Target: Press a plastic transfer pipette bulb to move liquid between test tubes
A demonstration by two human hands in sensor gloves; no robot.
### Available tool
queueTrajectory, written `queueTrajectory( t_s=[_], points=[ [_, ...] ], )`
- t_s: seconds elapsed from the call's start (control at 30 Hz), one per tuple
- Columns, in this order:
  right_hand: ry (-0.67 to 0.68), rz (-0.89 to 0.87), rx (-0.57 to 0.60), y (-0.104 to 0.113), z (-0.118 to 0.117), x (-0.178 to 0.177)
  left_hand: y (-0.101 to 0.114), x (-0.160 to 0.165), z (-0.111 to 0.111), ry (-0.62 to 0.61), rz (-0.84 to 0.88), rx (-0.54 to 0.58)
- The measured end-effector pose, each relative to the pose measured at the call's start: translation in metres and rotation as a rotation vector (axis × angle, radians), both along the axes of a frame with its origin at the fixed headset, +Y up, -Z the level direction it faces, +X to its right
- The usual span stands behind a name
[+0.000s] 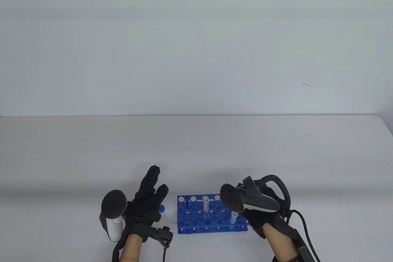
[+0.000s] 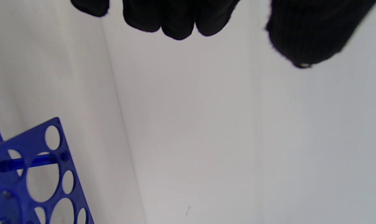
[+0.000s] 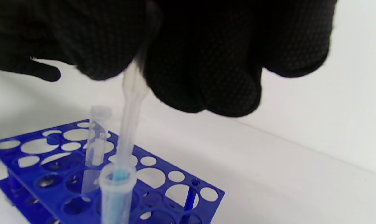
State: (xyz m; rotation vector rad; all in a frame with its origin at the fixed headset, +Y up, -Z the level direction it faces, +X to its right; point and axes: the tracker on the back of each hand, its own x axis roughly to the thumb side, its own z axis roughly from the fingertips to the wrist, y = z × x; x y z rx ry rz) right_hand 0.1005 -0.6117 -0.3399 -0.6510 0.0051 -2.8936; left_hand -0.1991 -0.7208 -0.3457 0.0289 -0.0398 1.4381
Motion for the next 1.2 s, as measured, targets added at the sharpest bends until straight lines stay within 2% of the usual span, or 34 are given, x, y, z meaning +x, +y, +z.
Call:
queueTrajectory(
  t_s=[0.43, 0.57, 0.67, 0.9, 1.2],
  points=[
    [-0.045, -0.149, 0.155, 0.077, 0.04, 0.025, 0.001, 0.0, 0.0, -0.008, -0.001, 0.007],
    [-0.029, -0.186, 0.206, 0.087, 0.043, 0.019, 0.001, -0.001, 0.0, -0.007, 0.002, 0.009],
    [-0.017, -0.206, 0.215, 0.086, 0.035, 0.006, 0.001, -0.001, 0.0, -0.006, 0.001, 0.009],
    [-0.02, -0.165, 0.229, 0.068, 0.015, -0.028, 0.001, -0.001, 0.0, -0.007, 0.002, 0.01],
    [-0.007, -0.142, 0.232, 0.052, 0.005, -0.04, 0.001, -0.002, 0.0, -0.008, 0.002, 0.01]
  ],
)
